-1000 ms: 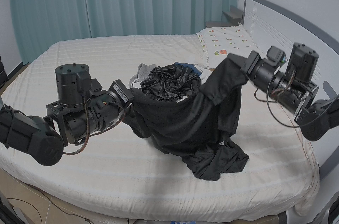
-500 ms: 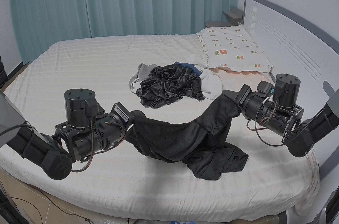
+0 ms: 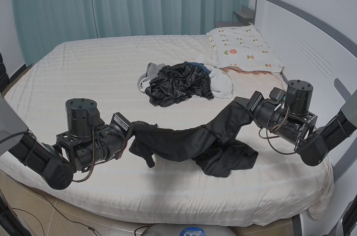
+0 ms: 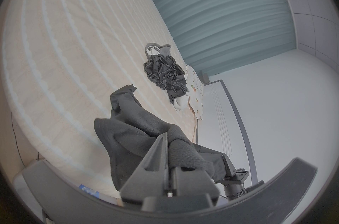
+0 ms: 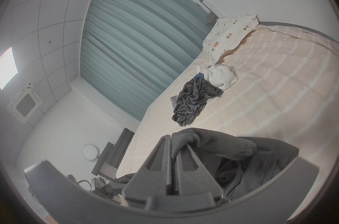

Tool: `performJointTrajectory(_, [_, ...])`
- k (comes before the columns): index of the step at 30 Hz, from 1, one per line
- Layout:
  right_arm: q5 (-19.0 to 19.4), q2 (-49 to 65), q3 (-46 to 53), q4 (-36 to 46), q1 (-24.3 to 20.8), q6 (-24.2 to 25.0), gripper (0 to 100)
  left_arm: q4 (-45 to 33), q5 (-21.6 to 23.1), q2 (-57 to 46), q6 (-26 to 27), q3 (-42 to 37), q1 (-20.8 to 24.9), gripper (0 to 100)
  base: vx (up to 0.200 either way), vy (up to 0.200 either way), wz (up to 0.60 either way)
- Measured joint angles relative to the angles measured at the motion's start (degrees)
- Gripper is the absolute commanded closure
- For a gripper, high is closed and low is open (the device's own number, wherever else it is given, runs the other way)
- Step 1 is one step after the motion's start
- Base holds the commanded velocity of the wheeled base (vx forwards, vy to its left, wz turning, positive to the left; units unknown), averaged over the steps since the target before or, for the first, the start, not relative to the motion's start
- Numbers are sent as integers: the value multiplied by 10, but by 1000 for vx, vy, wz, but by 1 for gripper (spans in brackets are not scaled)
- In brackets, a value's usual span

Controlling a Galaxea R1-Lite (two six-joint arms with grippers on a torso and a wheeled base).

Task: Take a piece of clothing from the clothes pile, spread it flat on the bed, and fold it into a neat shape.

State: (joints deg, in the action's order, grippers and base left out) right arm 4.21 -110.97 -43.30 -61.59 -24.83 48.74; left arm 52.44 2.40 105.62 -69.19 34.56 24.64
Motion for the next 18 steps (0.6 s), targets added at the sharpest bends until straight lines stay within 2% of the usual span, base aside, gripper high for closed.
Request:
performJointTrajectory(9, [-4,17,3,0,-7,0,100,0,-1,-4,1,1,-3,100,0,200,0])
performJointTrajectory(18, [-30,28,2,0,-16,-1,100,0,-5,-16,4,-5,-3,100,0,200,0])
